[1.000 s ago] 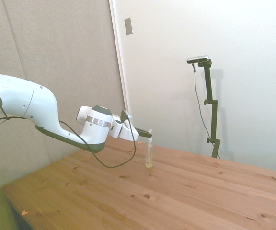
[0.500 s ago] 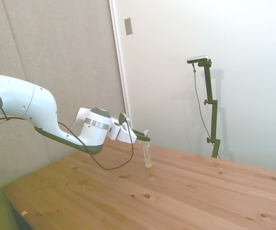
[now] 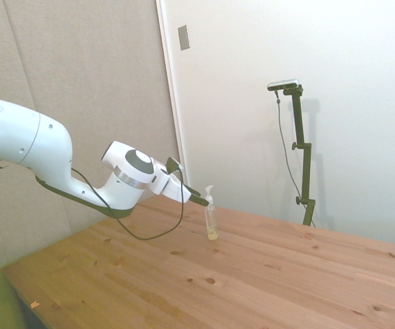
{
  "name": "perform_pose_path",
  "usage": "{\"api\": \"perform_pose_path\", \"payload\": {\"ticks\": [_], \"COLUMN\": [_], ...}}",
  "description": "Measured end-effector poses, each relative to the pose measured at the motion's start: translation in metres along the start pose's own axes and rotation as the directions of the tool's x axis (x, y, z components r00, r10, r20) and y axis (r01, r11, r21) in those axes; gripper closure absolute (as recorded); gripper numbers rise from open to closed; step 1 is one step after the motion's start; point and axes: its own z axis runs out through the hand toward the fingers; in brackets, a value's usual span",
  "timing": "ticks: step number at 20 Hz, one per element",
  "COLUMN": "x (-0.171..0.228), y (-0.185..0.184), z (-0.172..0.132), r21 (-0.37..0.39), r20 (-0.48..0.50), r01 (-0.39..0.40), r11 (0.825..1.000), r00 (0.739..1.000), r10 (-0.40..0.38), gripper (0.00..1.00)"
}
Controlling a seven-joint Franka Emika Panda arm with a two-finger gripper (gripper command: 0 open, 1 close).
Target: Stand the sanitizer
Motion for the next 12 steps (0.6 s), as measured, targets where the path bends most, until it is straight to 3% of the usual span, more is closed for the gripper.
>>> {"api": "perform_pose_path", "payload": {"ticks": [7, 10, 12], "x": [0.017, 0.024, 0.032], "y": [0.041, 0.050, 0.056], "z": [-0.048, -0.059, -0.064], "r21": [-0.113, -0.158, -0.185], "r20": [0.201, 0.295, 0.360], "r01": [0.137, 0.222, 0.291], "r11": [0.984, 0.962, 0.939], "r00": [0.973, 0.941, 0.909], "r10": [-0.113, -0.168, -0.211], "gripper": [0.00, 0.00, 0.00]}}
